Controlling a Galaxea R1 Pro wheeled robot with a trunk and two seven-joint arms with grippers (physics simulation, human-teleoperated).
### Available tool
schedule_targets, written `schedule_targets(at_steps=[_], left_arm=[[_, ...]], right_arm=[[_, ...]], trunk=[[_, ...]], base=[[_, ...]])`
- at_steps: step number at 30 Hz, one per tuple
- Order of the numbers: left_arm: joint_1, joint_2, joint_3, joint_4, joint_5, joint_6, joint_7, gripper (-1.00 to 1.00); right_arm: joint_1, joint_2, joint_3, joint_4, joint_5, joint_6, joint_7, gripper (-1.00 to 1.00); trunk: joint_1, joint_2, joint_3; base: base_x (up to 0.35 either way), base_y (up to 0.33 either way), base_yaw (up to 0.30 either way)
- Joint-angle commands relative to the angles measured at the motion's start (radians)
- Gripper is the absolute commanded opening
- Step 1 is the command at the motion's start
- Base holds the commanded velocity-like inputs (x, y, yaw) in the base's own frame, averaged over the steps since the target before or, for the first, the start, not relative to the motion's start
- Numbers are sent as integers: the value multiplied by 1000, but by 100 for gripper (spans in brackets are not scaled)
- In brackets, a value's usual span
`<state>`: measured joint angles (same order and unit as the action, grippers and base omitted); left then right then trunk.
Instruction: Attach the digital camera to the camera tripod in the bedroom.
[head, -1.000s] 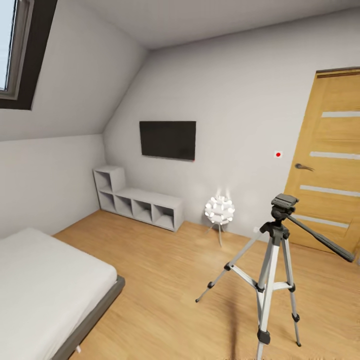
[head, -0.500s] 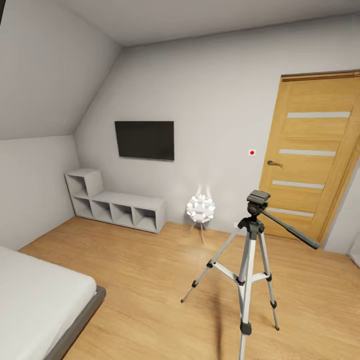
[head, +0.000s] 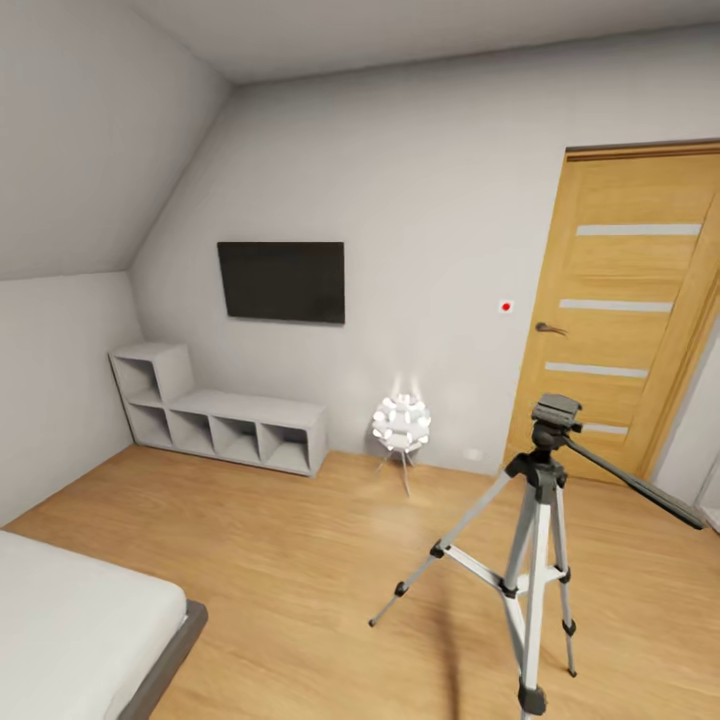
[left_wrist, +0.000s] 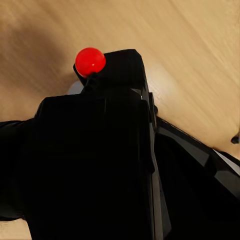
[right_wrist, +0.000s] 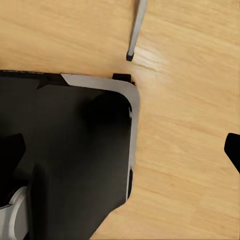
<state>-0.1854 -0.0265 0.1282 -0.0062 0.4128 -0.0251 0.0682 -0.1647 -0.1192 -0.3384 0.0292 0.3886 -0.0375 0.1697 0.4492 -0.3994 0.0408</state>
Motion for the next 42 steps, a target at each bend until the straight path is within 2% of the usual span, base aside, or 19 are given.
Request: schedule_targets(at_steps=[1, 10, 21, 42], left_arm=[[0, -1, 8, 0, -5, -3, 1, -100], [0, -1, 8, 0, -5, -3, 1, -100], [0, 0, 7, 1, -5, -3, 1, -100], [0, 0, 8, 0, -4, -3, 1, -100]], right_arm=[[-1, -1, -8, 3, 8, -4, 2, 100], [-1, -2, -7, 3, 10, -3, 2, 100], [-1, 2, -7, 3, 6, -4, 1, 100], [-1, 3, -10, 3, 3, -2, 1, 100]], trunk=[[1, -1, 0], [1, -1, 0], [1, -1, 0], [1, -1, 0]], base=[[245, 239, -3], [230, 224, -1], [46, 44, -6], [0, 0, -268]])
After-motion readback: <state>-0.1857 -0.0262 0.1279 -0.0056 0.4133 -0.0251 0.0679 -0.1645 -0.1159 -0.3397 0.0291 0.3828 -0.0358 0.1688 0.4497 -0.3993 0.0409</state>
